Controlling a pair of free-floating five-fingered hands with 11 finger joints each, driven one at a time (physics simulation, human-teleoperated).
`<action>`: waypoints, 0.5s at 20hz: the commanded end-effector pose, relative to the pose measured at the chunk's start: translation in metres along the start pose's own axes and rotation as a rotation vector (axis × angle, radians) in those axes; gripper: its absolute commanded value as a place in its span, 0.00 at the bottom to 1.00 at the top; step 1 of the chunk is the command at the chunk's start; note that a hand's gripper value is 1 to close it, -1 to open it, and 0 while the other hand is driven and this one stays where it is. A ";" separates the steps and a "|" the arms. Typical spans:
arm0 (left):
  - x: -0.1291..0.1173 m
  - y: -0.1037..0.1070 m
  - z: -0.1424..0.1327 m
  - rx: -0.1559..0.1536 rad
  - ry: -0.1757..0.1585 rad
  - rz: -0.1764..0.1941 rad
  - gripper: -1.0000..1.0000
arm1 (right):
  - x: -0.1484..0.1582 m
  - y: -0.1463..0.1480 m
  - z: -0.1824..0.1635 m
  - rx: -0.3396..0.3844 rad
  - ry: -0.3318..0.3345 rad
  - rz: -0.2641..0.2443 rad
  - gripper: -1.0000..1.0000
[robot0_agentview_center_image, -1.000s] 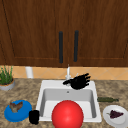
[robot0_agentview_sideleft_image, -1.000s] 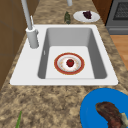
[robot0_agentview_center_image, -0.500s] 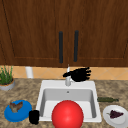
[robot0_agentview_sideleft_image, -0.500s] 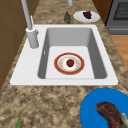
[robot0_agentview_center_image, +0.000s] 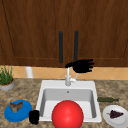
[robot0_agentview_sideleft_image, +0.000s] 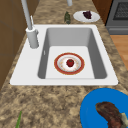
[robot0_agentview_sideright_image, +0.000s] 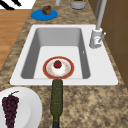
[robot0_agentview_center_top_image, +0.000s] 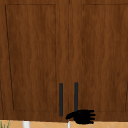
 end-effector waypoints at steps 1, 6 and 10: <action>0.000 0.000 0.000 0.000 0.000 0.000 0.50 | 0.012 0.004 -0.004 -0.021 0.048 -0.122 0.00; 0.000 0.000 0.000 0.000 0.000 0.000 0.50 | 0.030 0.015 -0.015 -0.028 0.084 -0.194 0.00; 0.000 0.000 0.000 0.000 0.000 0.000 0.50 | 0.042 0.023 -0.023 -0.033 0.124 -0.249 0.00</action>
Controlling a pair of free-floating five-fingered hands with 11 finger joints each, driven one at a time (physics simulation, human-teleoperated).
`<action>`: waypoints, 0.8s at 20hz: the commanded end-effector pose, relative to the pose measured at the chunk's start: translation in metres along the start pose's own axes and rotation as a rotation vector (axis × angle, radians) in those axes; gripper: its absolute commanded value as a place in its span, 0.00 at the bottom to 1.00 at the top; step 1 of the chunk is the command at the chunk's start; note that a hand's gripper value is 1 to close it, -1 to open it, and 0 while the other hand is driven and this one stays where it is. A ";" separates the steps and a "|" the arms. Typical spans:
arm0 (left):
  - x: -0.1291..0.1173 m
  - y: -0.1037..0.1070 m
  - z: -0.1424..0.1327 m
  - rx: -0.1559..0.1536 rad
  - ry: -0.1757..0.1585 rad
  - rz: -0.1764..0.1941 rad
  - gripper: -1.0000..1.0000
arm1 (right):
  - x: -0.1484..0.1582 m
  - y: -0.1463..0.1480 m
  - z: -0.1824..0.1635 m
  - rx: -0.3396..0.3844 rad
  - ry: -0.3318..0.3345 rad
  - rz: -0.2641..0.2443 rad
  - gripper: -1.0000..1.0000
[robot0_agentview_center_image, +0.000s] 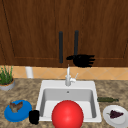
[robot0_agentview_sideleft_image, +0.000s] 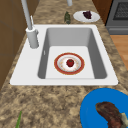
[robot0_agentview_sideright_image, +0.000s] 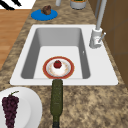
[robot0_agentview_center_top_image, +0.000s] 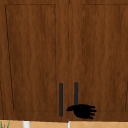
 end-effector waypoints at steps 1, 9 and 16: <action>0.000 0.000 0.000 0.000 0.000 0.000 0.50 | 0.010 0.012 -0.007 0.005 0.057 -0.127 0.00; 0.000 0.000 0.000 0.000 0.000 0.000 0.50 | 0.039 0.033 -0.034 0.035 0.110 -0.193 0.00; 0.000 0.000 0.000 0.000 0.000 0.000 0.50 | 0.055 0.045 -0.055 0.043 0.109 -0.223 0.00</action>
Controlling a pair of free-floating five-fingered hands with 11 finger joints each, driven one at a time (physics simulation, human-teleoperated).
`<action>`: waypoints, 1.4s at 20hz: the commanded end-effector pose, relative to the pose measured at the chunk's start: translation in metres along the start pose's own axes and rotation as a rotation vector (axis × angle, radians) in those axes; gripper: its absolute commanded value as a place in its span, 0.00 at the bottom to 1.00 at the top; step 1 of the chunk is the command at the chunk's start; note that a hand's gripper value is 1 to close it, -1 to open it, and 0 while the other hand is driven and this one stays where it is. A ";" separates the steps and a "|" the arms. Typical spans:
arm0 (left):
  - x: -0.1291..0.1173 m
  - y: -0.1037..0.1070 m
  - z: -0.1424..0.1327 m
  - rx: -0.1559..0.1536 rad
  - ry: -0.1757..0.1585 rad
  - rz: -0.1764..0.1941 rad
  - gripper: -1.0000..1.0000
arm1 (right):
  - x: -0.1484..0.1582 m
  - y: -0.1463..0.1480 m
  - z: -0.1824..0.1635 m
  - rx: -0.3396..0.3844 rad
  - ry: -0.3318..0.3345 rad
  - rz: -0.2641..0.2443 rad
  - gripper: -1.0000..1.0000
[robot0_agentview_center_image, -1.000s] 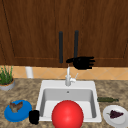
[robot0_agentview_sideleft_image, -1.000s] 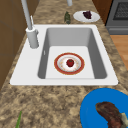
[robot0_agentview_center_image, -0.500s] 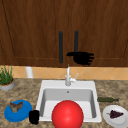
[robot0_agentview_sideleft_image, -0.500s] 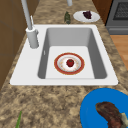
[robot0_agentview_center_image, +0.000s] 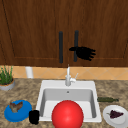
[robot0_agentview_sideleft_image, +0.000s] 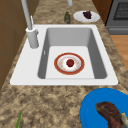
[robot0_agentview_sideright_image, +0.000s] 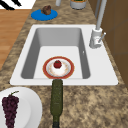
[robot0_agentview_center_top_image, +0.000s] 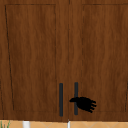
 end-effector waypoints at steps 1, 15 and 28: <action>0.000 0.000 0.000 0.000 0.000 0.000 0.50 | 0.006 0.008 -0.007 0.005 -0.020 -0.137 0.00; 0.000 0.000 0.000 0.000 0.000 0.000 0.50 | 0.006 0.082 -0.032 -0.057 0.007 -0.084 0.00; 0.000 0.000 0.000 0.000 0.000 0.000 0.50 | 0.011 0.106 -0.069 0.004 -0.067 -0.119 1.00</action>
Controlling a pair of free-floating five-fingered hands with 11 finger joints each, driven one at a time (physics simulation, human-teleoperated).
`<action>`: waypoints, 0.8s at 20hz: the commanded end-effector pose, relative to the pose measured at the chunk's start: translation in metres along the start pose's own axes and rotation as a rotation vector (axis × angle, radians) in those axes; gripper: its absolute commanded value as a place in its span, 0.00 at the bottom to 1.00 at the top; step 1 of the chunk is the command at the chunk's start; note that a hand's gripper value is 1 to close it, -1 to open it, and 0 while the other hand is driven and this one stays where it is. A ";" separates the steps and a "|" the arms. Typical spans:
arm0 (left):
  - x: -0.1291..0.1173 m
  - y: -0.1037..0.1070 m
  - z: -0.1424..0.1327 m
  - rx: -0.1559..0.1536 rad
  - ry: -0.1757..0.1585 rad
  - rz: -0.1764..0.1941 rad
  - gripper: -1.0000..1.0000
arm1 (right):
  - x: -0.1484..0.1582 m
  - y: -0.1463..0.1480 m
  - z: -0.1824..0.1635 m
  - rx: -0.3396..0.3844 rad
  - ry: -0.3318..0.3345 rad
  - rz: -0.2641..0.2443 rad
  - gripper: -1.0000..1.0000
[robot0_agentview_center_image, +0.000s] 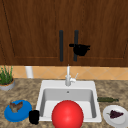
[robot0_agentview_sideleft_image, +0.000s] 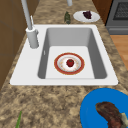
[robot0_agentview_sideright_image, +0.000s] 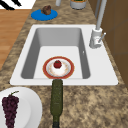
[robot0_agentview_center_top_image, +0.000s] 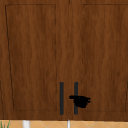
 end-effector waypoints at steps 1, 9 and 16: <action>0.000 0.000 0.000 0.000 0.000 0.000 0.50 | 0.003 0.006 -0.012 -0.016 0.016 -0.024 1.00; 0.000 0.000 0.000 0.000 0.000 0.000 0.50 | -0.009 -0.035 0.019 0.004 -0.030 -0.046 1.00; 0.000 0.000 0.000 0.000 0.000 0.000 0.50 | -0.011 -0.052 0.019 0.018 -0.082 -0.031 1.00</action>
